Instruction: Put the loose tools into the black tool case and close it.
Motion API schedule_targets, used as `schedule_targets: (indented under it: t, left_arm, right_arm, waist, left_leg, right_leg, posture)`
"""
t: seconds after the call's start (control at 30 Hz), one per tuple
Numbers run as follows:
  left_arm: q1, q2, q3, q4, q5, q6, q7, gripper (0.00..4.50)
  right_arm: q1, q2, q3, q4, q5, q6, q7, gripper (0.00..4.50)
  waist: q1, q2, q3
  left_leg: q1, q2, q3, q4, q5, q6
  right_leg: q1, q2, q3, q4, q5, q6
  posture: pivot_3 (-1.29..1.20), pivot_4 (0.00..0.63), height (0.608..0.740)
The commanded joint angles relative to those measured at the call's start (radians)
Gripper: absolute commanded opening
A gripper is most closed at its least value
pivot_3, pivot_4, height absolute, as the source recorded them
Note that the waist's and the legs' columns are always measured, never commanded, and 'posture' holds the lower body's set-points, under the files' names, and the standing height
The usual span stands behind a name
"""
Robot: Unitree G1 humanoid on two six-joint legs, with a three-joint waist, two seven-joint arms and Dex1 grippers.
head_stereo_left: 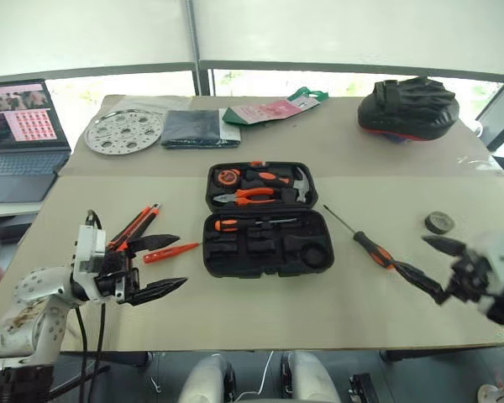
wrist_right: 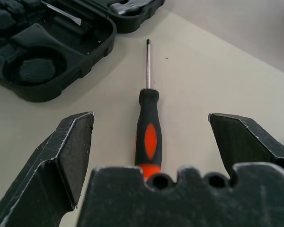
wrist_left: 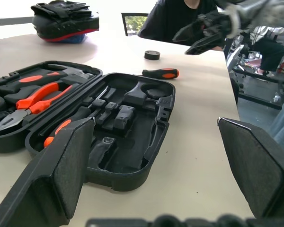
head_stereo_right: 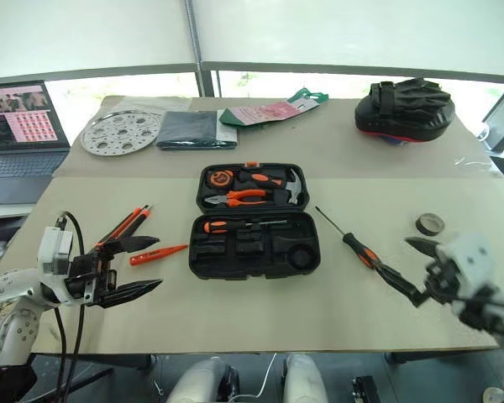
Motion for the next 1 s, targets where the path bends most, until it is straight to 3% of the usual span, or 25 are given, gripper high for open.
schedule_targets:
  t: [0.03, 0.07, 0.2, 0.4, 0.47, 0.6, 0.7, 0.87, 1.0]
  left_arm:
    - [0.012, -0.010, -0.002, -0.062, -0.017, -0.014, 0.021, 4.47]
    - [0.013, -0.012, -0.005, -0.070, -0.017, -0.013, 0.027, 4.47]
    - [0.028, -0.020, -0.007, -0.108, -0.023, -0.010, 0.057, 4.50]
    - [0.050, -0.011, 0.007, -0.133, -0.038, -0.002, 0.080, 4.50]
    - [0.054, -0.010, 0.006, -0.136, -0.041, -0.003, 0.086, 4.50]
    - [0.047, -0.020, 0.016, -0.144, -0.065, 0.009, 0.127, 4.50]
    - [0.038, -0.029, 0.026, -0.153, -0.091, 0.024, 0.167, 4.50]
    - [0.085, -0.042, 0.036, -0.136, -0.067, -0.005, 0.175, 4.50]
    - [0.114, -0.039, 0.018, -0.140, -0.038, -0.029, 0.156, 4.50]
  right_arm:
    - [-0.148, -0.003, 0.165, 0.162, -0.101, 0.045, 0.033, 4.50]
    - [-0.176, 0.001, 0.194, 0.194, -0.122, 0.037, 0.043, 4.50]
    - [-0.254, 0.021, 0.269, 0.300, -0.180, 0.054, 0.046, 3.56]
    - [-0.284, 0.027, 0.259, 0.320, -0.182, 0.075, 0.064, 1.46]
    - [-0.281, 0.024, 0.227, 0.317, -0.173, 0.076, 0.059, 0.94]
    - [-0.266, -0.001, 0.152, 0.300, -0.164, 0.053, 0.055, 0.94]
    - [-0.312, -0.022, 0.112, 0.245, -0.128, -0.029, 0.135, 0.94]
    - [-0.574, 0.069, 0.337, 0.133, -0.117, -0.135, 0.372, 0.94]
    - [-0.736, 0.146, 0.533, 0.204, -0.235, -0.118, 0.428, 0.94]
  waist:
    - [0.005, 0.000, 0.000]
    - [0.008, 0.000, 0.000]
    - [0.007, 0.000, 0.000]
    - [0.000, 0.000, 0.000]
    - [0.001, 0.000, 0.000]
    - [0.002, 0.001, 0.000]
    - [0.000, 0.001, 0.000]
    - [-0.043, 0.002, 0.001]
    - [-0.023, 0.000, 0.001]
  left_leg:
    - [0.000, 0.000, 0.000, 0.000, 0.000, 0.000]
    - [-0.001, 0.000, 0.000, 0.000, 0.000, -0.001]
    - [-0.004, -0.001, 0.001, 0.000, 0.003, -0.005]
    - [-0.004, -0.003, 0.002, 0.002, 0.000, 0.000]
    - [-0.004, -0.003, 0.002, 0.002, 0.000, 0.000]
    - [-0.005, -0.005, 0.002, 0.001, 0.000, 0.000]
    - [-0.005, -0.004, 0.002, 0.001, 0.000, 0.000]
    - [-0.001, -0.002, 0.004, -0.001, 0.002, -0.003]
    - [-0.001, 0.005, 0.002, 0.000, 0.001, -0.008]
  right_leg:
    - [0.001, 0.001, 0.000, 0.000, 0.000, 0.000]
    - [0.000, 0.000, -0.001, -0.002, 0.000, 0.000]
    - [0.001, 0.000, -0.001, -0.007, 0.001, 0.003]
    - [0.003, -0.004, -0.001, -0.011, 0.003, 0.007]
    - [0.003, -0.005, -0.001, -0.011, 0.003, 0.007]
    - [0.002, -0.007, -0.002, -0.011, 0.004, 0.007]
    - [0.002, -0.007, -0.002, -0.011, 0.004, 0.008]
    - [0.002, -0.002, 0.003, -0.010, 0.004, 0.007]
    - [0.002, 0.006, 0.000, -0.010, 0.004, 0.004]
  posture:
    - [0.00, 0.150, 0.740]
    - [0.00, 0.150, 0.740]
    - [0.00, 0.150, 0.740]
    - [0.00, 0.150, 0.740]
    - [0.00, 0.150, 0.740]
    - [0.00, 0.150, 0.740]
    - [0.00, 0.150, 0.740]
    - [0.00, 0.150, 0.740]
    - [0.00, 0.150, 0.740]
